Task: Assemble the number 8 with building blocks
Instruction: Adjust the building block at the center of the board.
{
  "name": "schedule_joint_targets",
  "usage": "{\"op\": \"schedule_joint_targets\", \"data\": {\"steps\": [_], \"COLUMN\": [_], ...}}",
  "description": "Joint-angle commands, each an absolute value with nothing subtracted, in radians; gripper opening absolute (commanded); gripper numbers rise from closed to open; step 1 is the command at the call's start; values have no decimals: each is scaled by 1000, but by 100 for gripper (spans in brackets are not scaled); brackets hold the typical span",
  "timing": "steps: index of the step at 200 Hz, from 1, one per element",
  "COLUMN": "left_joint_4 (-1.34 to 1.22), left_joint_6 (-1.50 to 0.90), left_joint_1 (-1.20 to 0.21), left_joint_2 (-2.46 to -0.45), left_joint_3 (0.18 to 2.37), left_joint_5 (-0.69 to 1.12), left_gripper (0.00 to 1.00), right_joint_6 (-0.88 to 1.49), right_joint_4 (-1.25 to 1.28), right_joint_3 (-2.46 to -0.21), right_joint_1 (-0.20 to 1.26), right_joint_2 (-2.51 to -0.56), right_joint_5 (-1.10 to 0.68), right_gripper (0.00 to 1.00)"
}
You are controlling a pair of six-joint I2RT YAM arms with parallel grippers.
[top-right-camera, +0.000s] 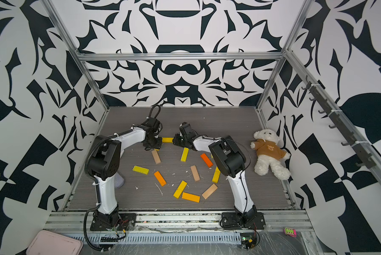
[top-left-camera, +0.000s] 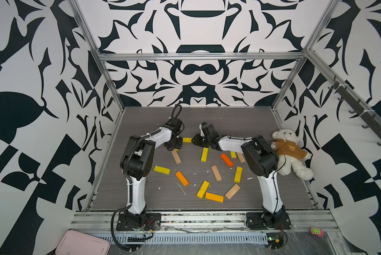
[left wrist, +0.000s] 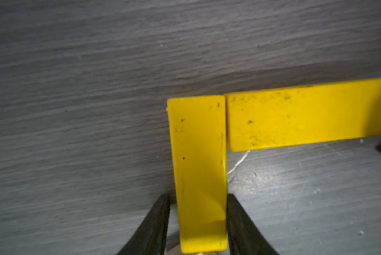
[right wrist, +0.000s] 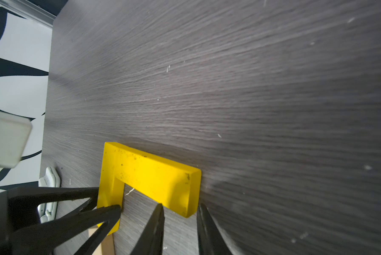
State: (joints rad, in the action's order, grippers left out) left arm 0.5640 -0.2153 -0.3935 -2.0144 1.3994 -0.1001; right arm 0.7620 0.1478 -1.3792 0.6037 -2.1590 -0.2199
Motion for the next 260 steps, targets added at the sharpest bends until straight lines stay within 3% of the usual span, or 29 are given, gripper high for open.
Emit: {"op": "schedule_joint_targets", "data": {"steps": [1,260], "left_joint_4": [575,555], "left_joint_6": [-210,-218], "left_joint_1": [-385,-385], "left_joint_2": [-2011,-2006], "left_joint_3": [1398,1399], "left_joint_5": [-86,-21], "left_gripper": [44,46], "right_joint_6": [767,733], "right_joint_4": [165,126], "right_joint_3": [-1415,-1492], "right_joint_1": [609,609], "right_joint_2": [-2148,-2215], "right_joint_5": [-197,-203], "right_gripper": [29,27]}}
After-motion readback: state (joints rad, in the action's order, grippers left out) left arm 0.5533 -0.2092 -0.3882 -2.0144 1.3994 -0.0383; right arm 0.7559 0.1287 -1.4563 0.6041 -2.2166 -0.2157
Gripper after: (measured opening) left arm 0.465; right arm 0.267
